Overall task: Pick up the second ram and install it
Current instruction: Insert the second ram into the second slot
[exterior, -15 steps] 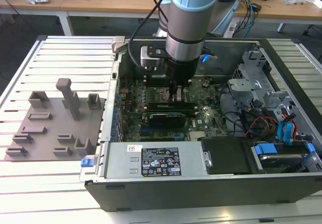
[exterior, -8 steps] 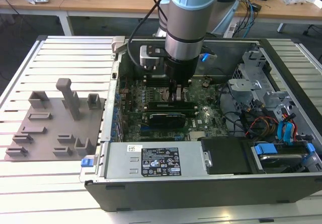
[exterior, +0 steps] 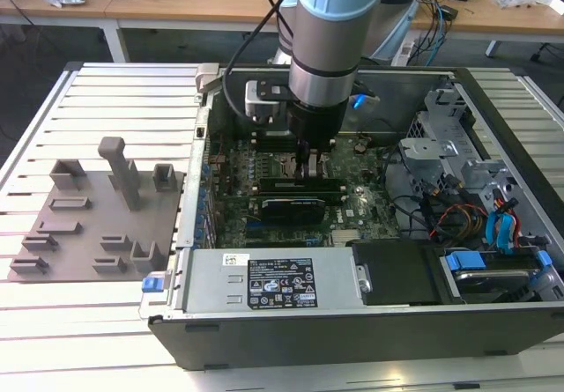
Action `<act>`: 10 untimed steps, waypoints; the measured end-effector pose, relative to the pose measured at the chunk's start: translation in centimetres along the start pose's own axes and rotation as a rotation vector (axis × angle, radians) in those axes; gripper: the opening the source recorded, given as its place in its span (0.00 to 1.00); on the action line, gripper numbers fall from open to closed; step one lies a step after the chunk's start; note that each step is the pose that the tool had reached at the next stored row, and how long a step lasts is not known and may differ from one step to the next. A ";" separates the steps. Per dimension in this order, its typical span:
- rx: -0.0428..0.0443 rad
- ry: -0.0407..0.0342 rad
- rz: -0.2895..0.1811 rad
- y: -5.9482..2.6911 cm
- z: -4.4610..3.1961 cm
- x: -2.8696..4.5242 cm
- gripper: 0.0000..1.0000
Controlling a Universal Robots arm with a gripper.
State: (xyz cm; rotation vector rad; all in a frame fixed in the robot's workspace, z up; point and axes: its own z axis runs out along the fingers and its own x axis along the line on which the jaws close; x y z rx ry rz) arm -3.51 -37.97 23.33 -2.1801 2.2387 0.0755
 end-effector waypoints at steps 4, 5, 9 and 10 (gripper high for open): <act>-0.0002 -0.0001 0.000 -0.02 0.16 0.01 0.12; -0.0005 -0.0001 0.000 -0.16 0.16 0.01 0.12; -0.0001 0.0000 0.000 -0.22 0.15 0.00 0.12; -0.0001 0.0005 -0.001 -0.23 0.15 0.00 0.12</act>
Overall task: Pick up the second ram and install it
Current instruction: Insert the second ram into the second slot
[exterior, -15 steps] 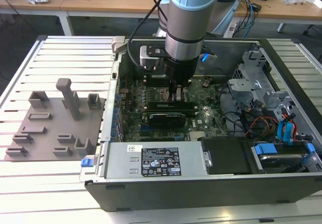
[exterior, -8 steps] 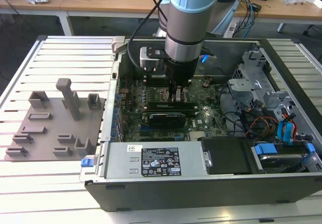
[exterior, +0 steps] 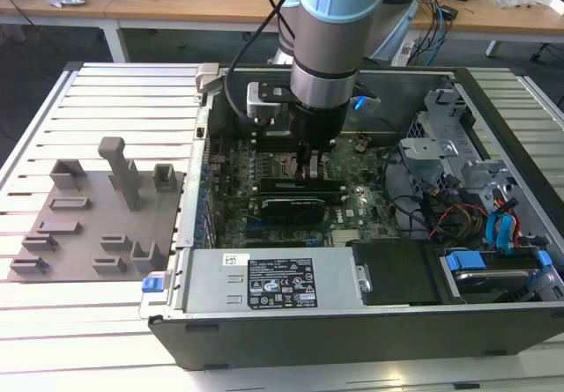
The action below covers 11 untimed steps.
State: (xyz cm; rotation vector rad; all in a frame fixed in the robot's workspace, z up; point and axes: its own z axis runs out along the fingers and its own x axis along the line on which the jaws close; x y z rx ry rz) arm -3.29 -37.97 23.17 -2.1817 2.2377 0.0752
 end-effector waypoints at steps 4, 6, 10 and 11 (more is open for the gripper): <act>-0.0003 0.0012 -0.009 0.00 0.04 0.01 0.12; -0.0004 0.0013 -0.010 0.00 0.09 0.01 0.12; -0.0005 0.0012 -0.011 -0.01 0.41 0.02 0.12; -0.0005 0.0015 -0.011 -0.01 0.58 0.03 0.12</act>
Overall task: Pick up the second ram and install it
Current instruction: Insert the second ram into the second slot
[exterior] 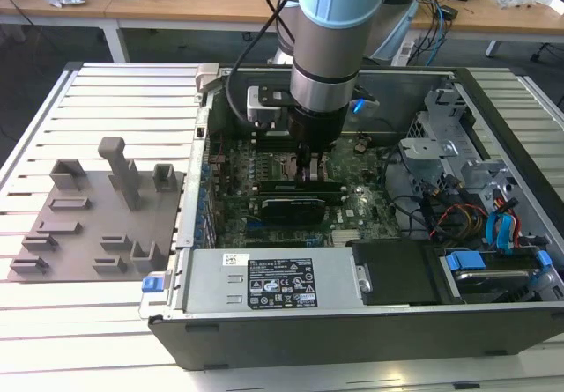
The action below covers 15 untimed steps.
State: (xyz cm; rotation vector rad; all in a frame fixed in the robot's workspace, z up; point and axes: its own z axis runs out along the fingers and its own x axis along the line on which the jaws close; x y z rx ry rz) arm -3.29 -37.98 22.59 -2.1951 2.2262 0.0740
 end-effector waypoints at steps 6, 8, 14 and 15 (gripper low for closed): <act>0.0003 0.0005 0.000 0.03 -1.21 -0.07 0.20; 0.0004 0.0048 0.000 0.07 -2.66 -0.34 0.20; 0.0005 0.0130 0.000 0.11 -4.36 -0.76 0.10; 0.0005 0.0130 0.000 0.11 -4.36 -0.76 0.10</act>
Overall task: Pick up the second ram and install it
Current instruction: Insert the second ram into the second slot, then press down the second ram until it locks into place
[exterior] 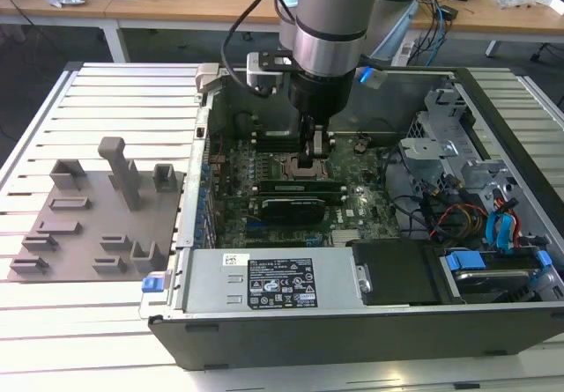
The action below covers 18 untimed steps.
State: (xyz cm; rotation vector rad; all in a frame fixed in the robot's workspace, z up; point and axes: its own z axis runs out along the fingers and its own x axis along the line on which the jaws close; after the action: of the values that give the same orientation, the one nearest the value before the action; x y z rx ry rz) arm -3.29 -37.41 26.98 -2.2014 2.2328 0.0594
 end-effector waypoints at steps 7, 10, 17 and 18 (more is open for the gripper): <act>-0.0035 0.0007 0.000 -3.94 1.43 -0.01 0.10; -0.0037 0.0007 0.000 -5.59 2.75 0.06 0.10; 0.0001 0.0006 0.000 -5.41 3.07 0.16 0.10; 0.0032 0.0008 0.000 -4.66 3.07 0.18 0.10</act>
State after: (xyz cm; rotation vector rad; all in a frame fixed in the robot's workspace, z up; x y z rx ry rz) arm 1.29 -37.56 23.80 -2.2005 2.2315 0.0549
